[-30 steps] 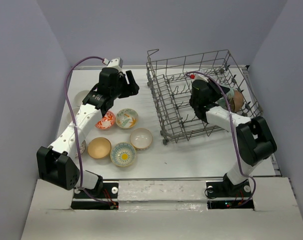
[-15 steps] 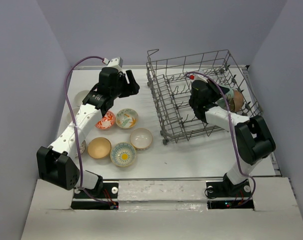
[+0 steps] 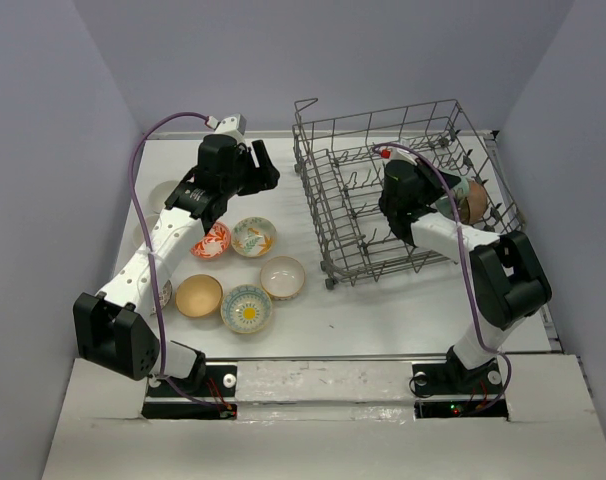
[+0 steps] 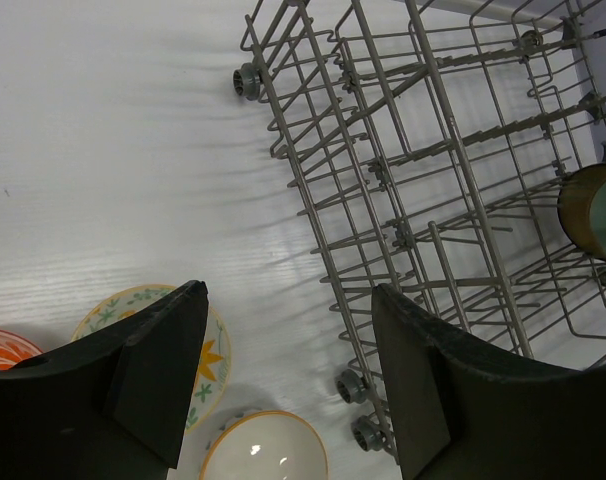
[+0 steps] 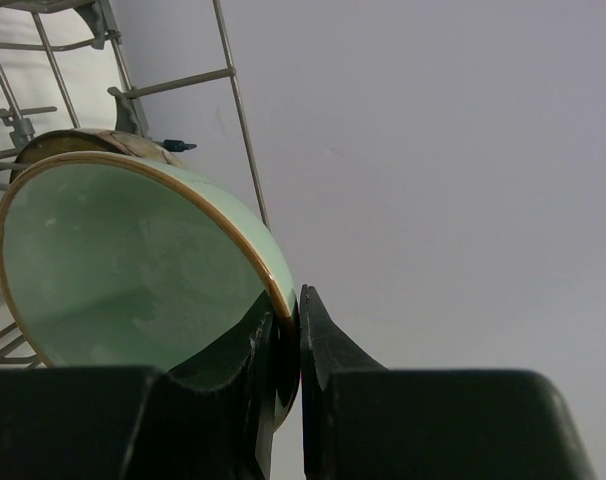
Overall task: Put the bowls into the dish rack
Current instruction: Insert the bowl into the dish rack.
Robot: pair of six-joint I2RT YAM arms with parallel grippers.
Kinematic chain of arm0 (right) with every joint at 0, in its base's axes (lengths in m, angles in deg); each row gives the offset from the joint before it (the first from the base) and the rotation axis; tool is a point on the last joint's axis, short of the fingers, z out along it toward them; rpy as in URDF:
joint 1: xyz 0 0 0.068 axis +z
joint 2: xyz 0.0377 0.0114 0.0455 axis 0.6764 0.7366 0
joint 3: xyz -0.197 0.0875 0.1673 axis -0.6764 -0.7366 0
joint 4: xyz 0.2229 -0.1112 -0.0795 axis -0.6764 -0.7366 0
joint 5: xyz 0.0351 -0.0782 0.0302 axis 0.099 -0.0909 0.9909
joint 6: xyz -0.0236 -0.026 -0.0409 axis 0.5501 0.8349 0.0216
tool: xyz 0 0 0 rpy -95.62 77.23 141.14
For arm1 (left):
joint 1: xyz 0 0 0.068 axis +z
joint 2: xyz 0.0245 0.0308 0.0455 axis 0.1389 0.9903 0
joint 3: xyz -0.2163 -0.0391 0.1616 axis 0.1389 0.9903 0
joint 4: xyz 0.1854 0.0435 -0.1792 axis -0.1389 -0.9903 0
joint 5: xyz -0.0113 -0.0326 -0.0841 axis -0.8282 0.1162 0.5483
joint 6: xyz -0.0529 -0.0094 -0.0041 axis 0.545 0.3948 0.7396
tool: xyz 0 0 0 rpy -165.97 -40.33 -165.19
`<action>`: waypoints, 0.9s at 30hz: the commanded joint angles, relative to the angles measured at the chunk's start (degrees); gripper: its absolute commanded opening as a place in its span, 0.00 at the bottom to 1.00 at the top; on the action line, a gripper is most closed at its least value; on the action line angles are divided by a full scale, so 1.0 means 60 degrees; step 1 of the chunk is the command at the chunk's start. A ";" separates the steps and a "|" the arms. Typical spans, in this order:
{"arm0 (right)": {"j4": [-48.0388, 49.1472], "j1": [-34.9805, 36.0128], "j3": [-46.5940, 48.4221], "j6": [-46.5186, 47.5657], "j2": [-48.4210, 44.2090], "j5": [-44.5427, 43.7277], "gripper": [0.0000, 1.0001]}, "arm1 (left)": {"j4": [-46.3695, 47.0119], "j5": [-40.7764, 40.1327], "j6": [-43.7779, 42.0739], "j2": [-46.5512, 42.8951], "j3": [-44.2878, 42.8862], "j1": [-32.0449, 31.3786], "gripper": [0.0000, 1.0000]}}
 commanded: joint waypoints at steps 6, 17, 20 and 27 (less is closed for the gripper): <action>0.0795 -0.0266 0.0190 0.0128 0.0010 -0.0344 0.08 | 0.0342 0.0228 0.0029 -0.0196 0.0149 0.0008 0.75; 0.0941 -0.0266 0.0116 0.0025 0.0699 -0.0329 0.08 | 0.0342 0.0228 0.0029 -0.0196 0.0149 0.0008 0.75; 0.0971 -0.0266 0.0117 0.0025 0.0859 -0.0314 0.08 | 0.0342 0.0243 0.0029 -0.0167 0.0149 0.0008 0.75; 0.0957 -0.0266 0.0043 -0.0077 0.1006 -0.0270 0.07 | 0.0342 0.0243 0.0044 -0.0108 0.0149 0.0008 0.75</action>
